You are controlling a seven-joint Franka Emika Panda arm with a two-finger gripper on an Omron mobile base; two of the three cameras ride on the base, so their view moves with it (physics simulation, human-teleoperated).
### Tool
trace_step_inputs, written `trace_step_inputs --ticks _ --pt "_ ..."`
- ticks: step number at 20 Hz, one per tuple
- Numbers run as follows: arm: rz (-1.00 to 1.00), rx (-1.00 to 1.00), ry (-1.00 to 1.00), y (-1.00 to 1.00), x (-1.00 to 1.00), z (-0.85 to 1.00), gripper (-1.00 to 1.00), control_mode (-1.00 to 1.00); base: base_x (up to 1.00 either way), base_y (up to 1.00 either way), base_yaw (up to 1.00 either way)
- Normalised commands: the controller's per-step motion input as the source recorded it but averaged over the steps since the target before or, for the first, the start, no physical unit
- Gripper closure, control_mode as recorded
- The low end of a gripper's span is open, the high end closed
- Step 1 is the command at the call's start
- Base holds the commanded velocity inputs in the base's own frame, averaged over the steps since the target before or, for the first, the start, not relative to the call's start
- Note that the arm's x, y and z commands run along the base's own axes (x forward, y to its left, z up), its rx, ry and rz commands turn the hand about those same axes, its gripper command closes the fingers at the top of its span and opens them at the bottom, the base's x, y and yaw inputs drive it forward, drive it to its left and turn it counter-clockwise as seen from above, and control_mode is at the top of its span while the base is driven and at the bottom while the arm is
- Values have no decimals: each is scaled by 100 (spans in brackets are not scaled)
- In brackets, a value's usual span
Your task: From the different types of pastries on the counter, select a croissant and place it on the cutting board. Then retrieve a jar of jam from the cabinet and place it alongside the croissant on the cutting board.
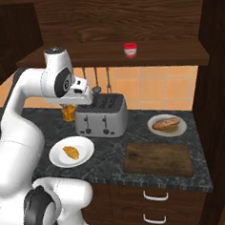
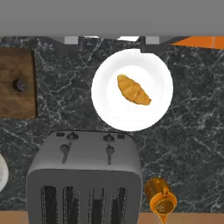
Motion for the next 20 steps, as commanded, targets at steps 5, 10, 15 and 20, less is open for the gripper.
trace_step_inputs --ticks 5,10,15,20 --pt "0 1 -7 -25 -33 3 -100 -100 0 0 0" --pt "0 0 -18 -79 -10 38 -100 -100 0 0 0" --pt "-1 0 -22 -80 0 60 -100 -100 0 0 0" --pt "-9 1 -16 -30 0 37 -100 -100 0 0 0"
